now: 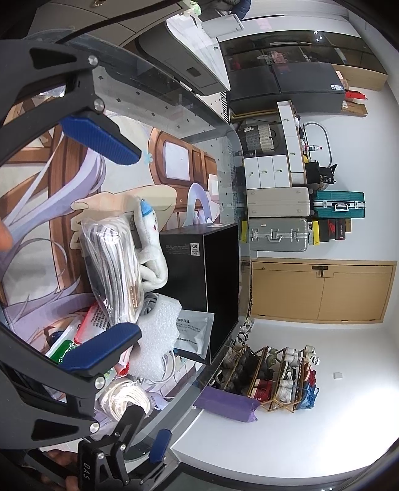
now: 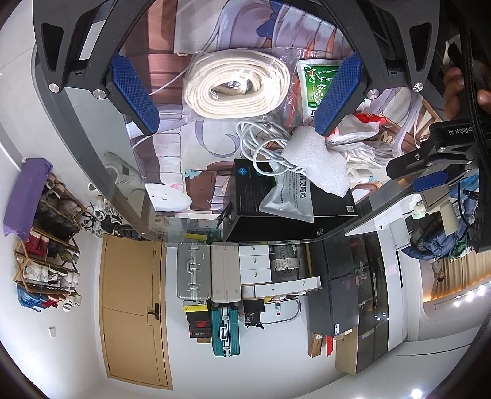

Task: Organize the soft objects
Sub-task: 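Move the right gripper toward the bagged white rope coil, then close the right gripper on the bagged white rope coil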

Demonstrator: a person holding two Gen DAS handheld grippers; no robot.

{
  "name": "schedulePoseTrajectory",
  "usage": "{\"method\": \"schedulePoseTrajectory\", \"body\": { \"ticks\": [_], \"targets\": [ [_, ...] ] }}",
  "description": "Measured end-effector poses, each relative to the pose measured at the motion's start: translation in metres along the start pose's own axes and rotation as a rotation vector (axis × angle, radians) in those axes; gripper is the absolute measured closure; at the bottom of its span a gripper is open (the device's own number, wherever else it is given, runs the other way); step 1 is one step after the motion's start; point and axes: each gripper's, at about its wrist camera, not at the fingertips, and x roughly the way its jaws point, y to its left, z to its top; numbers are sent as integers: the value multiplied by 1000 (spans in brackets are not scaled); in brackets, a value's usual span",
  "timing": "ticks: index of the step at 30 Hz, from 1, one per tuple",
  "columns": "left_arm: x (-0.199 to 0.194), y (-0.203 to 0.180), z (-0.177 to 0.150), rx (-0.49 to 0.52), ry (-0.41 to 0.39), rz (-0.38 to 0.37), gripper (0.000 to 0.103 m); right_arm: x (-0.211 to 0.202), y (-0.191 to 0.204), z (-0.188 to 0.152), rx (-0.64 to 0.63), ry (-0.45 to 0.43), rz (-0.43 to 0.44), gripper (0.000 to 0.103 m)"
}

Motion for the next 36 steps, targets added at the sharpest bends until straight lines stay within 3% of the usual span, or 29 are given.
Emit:
{"method": "schedulePoseTrajectory", "body": {
  "ticks": [6, 21, 28, 36],
  "targets": [
    [2, 0, 1, 13, 2, 4, 0, 1, -5, 1, 0, 15, -13, 0],
    [11, 5, -2, 4, 13, -10, 0, 35, -4, -17, -52, 190, -47, 0],
    [12, 8, -1, 2, 11, -5, 0, 44, -14, -16, -30, 208, -45, 0],
    [13, 13, 0, -10, 12, -2, 0, 51, 0, -13, -108, 236, -23, 0]
  ]
}}
